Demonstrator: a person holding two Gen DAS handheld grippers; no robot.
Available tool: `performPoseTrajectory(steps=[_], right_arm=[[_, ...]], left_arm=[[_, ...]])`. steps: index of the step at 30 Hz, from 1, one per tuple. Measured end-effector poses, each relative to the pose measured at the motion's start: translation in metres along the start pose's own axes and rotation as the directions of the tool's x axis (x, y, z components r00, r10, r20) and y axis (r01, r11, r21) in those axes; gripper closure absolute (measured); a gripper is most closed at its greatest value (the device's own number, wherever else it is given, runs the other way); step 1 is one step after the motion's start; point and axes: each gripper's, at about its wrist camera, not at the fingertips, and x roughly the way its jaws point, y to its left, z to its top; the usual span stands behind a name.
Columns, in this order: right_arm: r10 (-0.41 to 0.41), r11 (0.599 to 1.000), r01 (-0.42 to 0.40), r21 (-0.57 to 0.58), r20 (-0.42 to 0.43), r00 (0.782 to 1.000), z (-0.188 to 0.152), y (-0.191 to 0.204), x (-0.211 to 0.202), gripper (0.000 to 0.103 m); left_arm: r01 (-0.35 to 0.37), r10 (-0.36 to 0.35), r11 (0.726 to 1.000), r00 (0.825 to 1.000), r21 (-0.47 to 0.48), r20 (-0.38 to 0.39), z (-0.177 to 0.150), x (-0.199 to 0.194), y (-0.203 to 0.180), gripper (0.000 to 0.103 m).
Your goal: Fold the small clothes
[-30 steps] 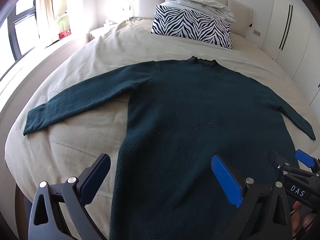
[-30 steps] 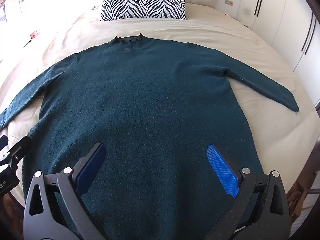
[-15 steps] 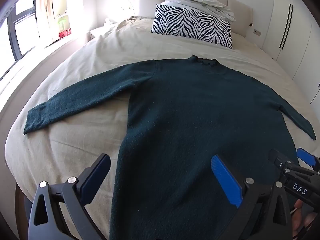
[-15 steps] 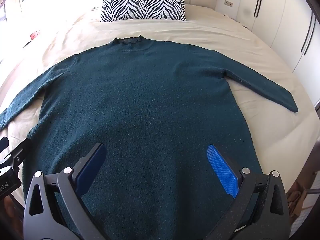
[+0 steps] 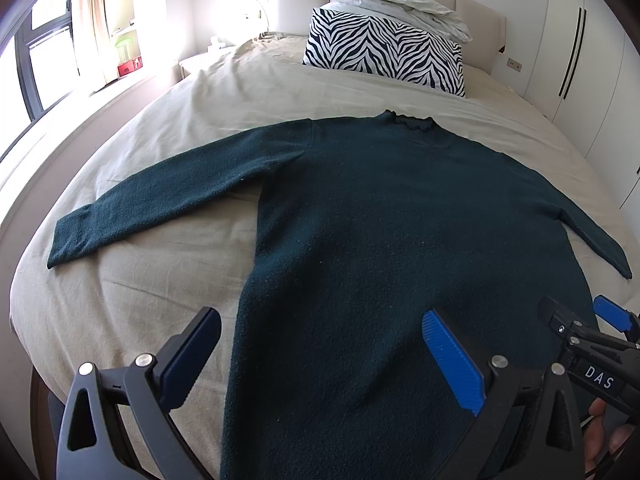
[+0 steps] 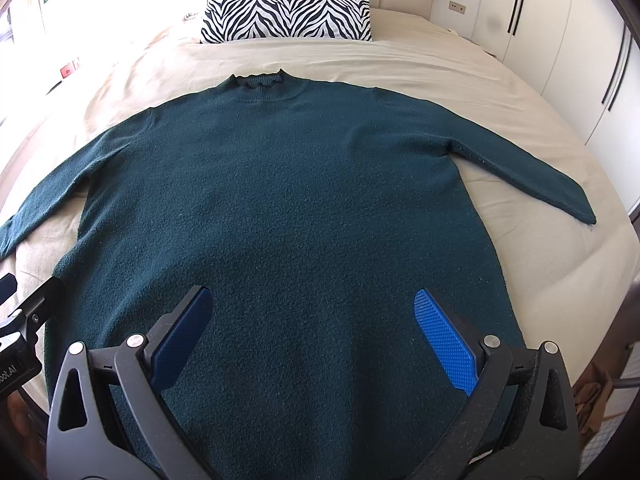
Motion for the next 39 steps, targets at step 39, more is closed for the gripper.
performPoseTrajectory(steps=[39], right_arm=[[-0.003,1.000,0.003,-0.008,0.003,1.000,-0.0020,0.0074,-0.0020,0.000]], left_arm=[[0.000,0.000,1.000,1.000,-0.016,-0.011,-0.0078,-0.0007,0.0069,0.000]])
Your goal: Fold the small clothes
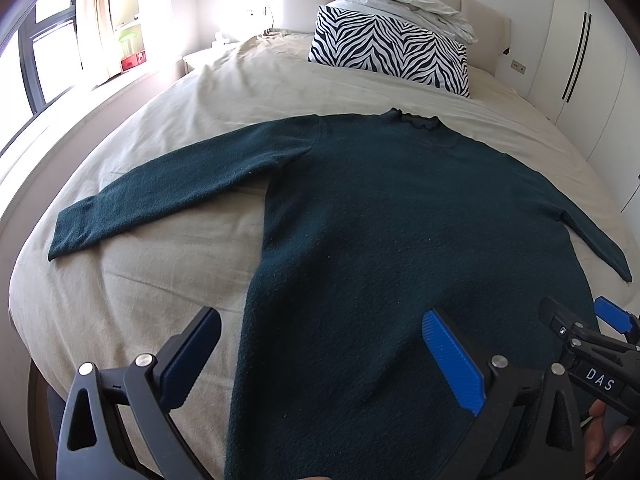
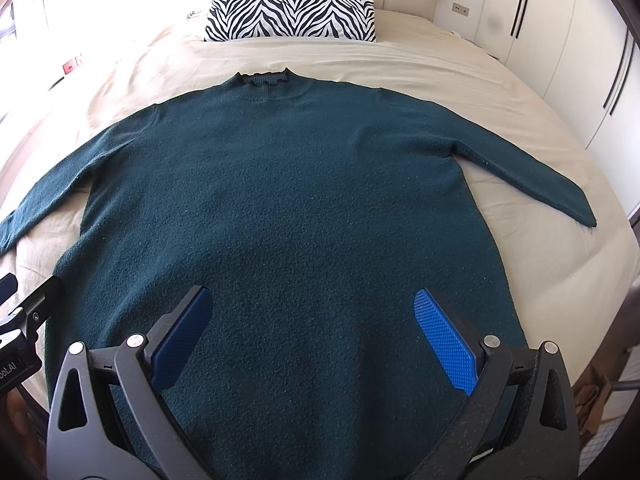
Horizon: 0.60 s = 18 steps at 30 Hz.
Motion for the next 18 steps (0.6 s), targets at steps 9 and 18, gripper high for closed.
performPoseTrajectory(steps=[9,18], right_arm=[[-0.001,1.000,0.001,-0.001,-0.001,1.000,-0.0009,0.0014,0.0000,0.000],[-0.002,1.000,0.002,-0.002,-0.003,1.000,-0.0024,0.0031,0.0006,0.000]], left_arm=[[0.001,-0.001,1.000,1.000,-0.004,-0.005,0.0004,-0.0003,0.0000,0.000],[0.005,-0.005,1.000,1.000,-0.009,-0.007,-0.0010,0.0001,0.0012,0.000]])
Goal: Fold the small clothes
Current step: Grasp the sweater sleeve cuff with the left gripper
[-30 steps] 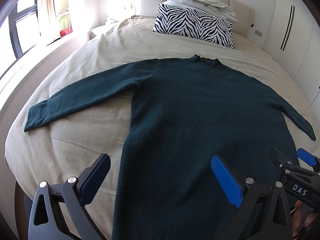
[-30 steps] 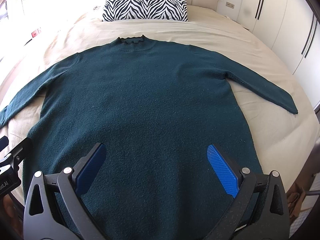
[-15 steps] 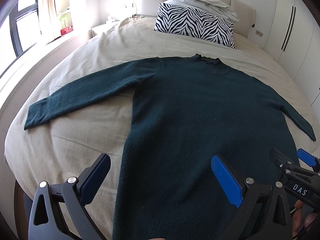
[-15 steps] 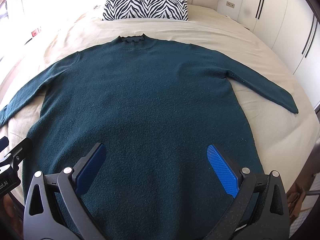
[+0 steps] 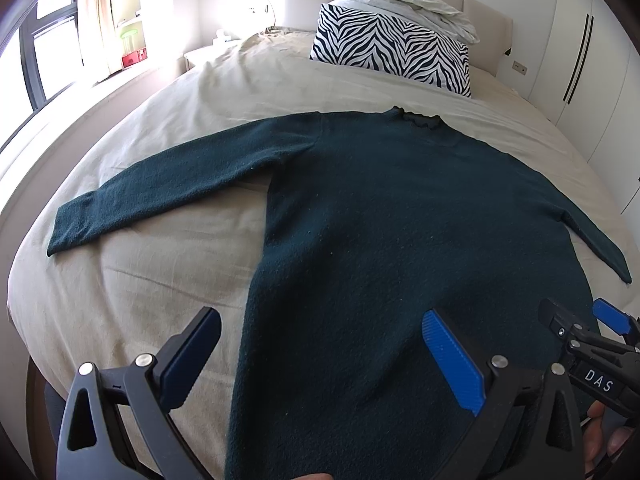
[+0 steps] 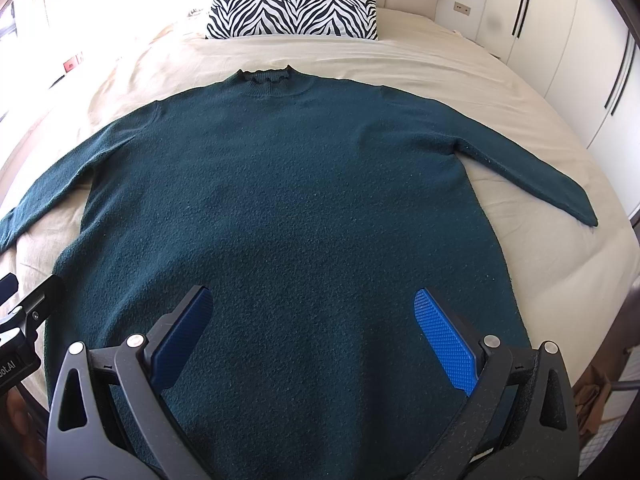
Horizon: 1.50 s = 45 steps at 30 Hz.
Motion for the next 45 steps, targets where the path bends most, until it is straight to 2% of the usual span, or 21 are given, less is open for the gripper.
performPoseTrajectory(steps=[6,11,15,18,20,23,25,26,28,31,32,34,37,39,40,42,43,45], right_arm=[[0.003,1.000,-0.003,0.000,-0.002,1.000,-0.002,0.002,0.002,0.000],[0.044,0.999,-0.044,0.002,-0.009,0.999,-0.005,0.005,0.004,0.000],[0.143,0.989,-0.144,0.023,0.014,0.990,0.001,0.005,0.001,0.000],[0.260,0.962,-0.265,0.063,0.080,0.962,0.008,0.004,-0.009,0.000],[0.317,0.940,-0.330,0.088,0.137,0.938,0.015,0.006,-0.017,0.000],[0.334,0.935,-0.350,0.059,0.186,0.924,0.027,0.017,-0.027,0.000],[0.334,0.937,-0.348,0.025,0.227,0.915,0.034,0.025,-0.036,0.000],[0.339,0.936,-0.352,0.012,0.242,0.909,0.038,0.029,-0.040,0.000],[0.353,0.931,-0.364,-0.008,0.263,0.898,0.049,0.037,-0.048,0.000],[0.356,0.932,-0.360,-0.040,0.278,0.892,0.060,0.050,-0.059,0.000],[0.362,0.931,-0.361,-0.059,0.279,0.889,0.063,0.055,-0.063,0.000],[0.369,0.929,-0.359,-0.090,0.277,0.887,0.072,0.066,-0.066,0.000],[0.396,0.918,-0.381,-0.111,0.264,0.879,0.081,0.080,-0.069,0.002],[0.416,0.909,-0.402,-0.107,0.244,0.876,0.084,0.089,-0.066,0.006],[0.428,0.904,-0.416,-0.102,0.233,0.873,0.087,0.093,-0.065,0.009],[0.447,0.894,-0.437,-0.096,0.203,0.871,0.088,0.099,-0.059,0.022],[0.456,0.890,-0.446,-0.094,0.192,0.869,0.089,0.102,-0.058,0.023],[0.467,0.884,-0.460,-0.080,0.187,0.864,0.091,0.104,-0.054,0.023]], left_arm=[[-0.002,0.002,1.000,1.000,-0.007,0.003,-0.001,-0.001,0.003,0.000],[0.038,-0.037,0.999,0.999,-0.032,0.014,-0.001,-0.003,0.016,0.000],[0.167,-0.162,0.976,0.986,-0.139,0.042,0.003,-0.003,0.054,0.000],[0.256,-0.233,0.939,0.965,-0.230,0.121,0.015,-0.003,0.093,0.000],[0.255,-0.209,0.935,0.958,-0.248,0.197,0.021,-0.007,0.116,0.000],[0.199,-0.118,0.938,0.953,-0.284,0.279,0.028,-0.015,0.146,0.000],[0.186,-0.110,0.932,0.963,-0.311,0.246,0.033,-0.011,0.163,0.000],[0.192,-0.121,0.915,0.969,-0.355,0.214,0.033,-0.006,0.174,0.000],[0.223,-0.130,0.833,0.968,-0.507,0.212,0.025,0.002,0.209,0.000],[0.269,-0.129,0.709,0.958,-0.652,0.255,0.009,0.014,0.257,0.000],[0.298,-0.148,0.664,0.951,-0.685,0.271,0.005,0.020,0.272,0.000],[0.363,-0.184,0.553,0.931,-0.750,0.315,-0.005,0.032,0.299,0.001],[0.442,-0.179,0.393,0.897,-0.807,0.404,-0.019,0.047,0.326,0.001],[0.461,-0.143,0.312,0.887,-0.831,0.438,-0.026,0.055,0.334,0.001],[0.468,-0.117,0.281,0.883,-0.838,0.454,-0.028,0.058,0.337,0.002],[0.471,-0.065,0.240,0.880,-0.849,0.470,-0.029,0.061,0.339,0.001],[0.473,-0.043,0.224,0.878,-0.852,0.476,-0.028,0.061,0.341,0.001],[0.466,-0.010,0.211,0.880,-0.859,0.475,-0.024,0.065,0.345,0.001]])
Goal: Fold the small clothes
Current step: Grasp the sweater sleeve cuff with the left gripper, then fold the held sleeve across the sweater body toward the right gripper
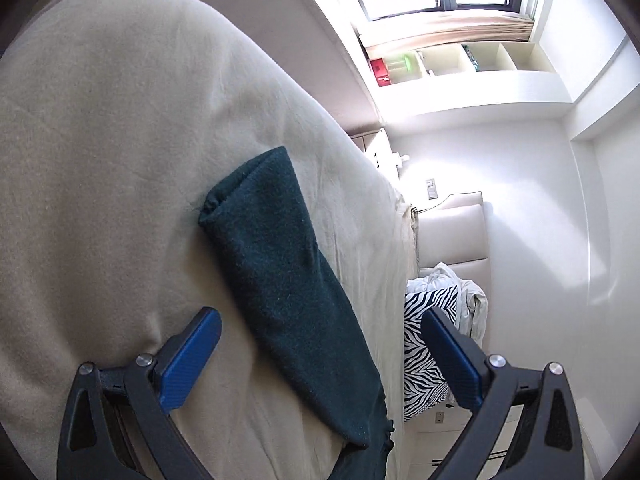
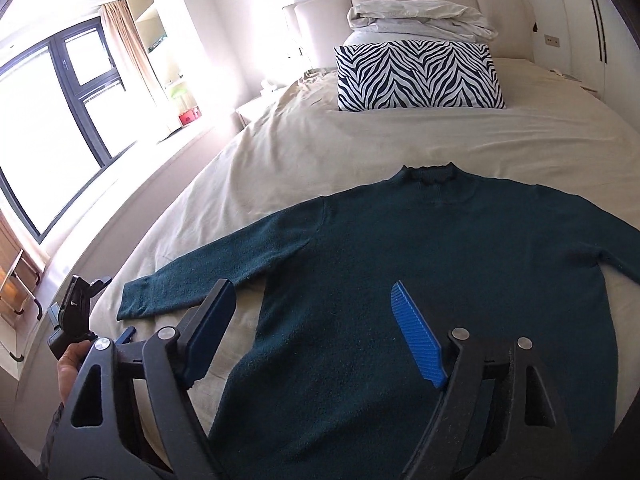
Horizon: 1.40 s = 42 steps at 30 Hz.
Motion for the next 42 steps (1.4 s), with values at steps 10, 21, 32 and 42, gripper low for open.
performPoseTrajectory(steps=[10,21,32,42], right_arm=[[0.031,0.995,-0.029,0.092,-0.025,0.999,-0.006,-0.033,0.010,0.023],[0.034,0.983,-0.029,0.181,-0.022,0.999,-0.015,-0.087,0.009,0.023],[0.259,0.871,-0.196,0.450,-0.083,0.962,-0.009,-0.172,0.050,0.030],[0.577,0.643,-0.316,0.698,-0.168,0.800,-0.013,-0.166,0.177,0.034]], left_arm=[[-0.023,0.024,0.999,1.000,-0.035,0.019,0.025,0.037,-0.011,0.038],[0.024,0.012,0.959,0.992,0.284,-0.125,-0.016,0.072,-0.091,0.094],[0.238,0.188,0.081,0.950,0.968,-0.249,-0.316,0.093,-0.198,0.092],[0.181,0.225,-0.036,0.960,0.983,-0.169,-0.350,0.079,-0.146,0.091]])
